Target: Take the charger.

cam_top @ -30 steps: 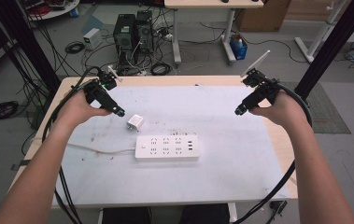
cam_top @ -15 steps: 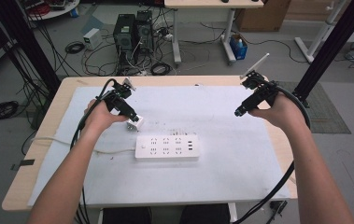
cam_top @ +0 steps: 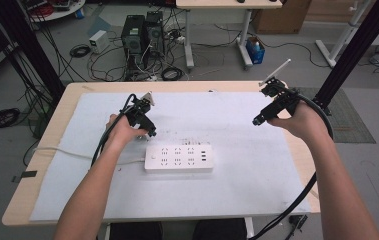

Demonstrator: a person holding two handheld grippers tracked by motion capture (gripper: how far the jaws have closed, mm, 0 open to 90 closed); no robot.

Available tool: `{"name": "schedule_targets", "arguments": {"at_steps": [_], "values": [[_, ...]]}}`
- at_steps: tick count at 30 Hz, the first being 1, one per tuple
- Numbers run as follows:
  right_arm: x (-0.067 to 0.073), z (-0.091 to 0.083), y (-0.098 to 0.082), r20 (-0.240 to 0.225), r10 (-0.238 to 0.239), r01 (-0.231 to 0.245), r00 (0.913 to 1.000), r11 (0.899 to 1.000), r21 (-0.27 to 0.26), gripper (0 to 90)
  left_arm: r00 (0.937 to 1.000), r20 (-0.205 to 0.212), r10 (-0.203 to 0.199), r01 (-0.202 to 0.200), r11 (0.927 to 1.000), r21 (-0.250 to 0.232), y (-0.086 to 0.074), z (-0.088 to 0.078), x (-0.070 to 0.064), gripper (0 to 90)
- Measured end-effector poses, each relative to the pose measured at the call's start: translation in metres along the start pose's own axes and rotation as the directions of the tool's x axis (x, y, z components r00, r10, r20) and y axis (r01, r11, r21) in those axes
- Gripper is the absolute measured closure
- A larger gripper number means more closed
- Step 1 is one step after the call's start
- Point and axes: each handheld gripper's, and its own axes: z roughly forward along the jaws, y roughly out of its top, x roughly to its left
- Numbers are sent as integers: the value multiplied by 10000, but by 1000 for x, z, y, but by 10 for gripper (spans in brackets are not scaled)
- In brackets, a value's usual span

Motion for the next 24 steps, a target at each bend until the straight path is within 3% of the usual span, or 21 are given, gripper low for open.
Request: {"name": "schedule_targets", "arguments": {"at_steps": [3,9,10,14,24], "values": [[-1,1,-1,-7,-14,14,10000,10000,-17,121,9997,111,-239,240,9997,-52,1,5,0,196],[-1,4,-3,-37,27,-27,10000,10000,-14,121,9997,98,-242,239,9993,300,1,11,1,239],[-2,4,-3,-36,27,-27,10000,10000,-14,121,9993,176,-327,321,9990,303,1,12,1,293],[-1,6,-4,-58,-1,1,10000,10000,3,120,9990,179,-412,406,9987,321,1,12,3,367],[-3,8,-6,-82,74,-73,9999,10000,27,121,9985,312,-447,436,9985,338,2,13,2,423]]}}
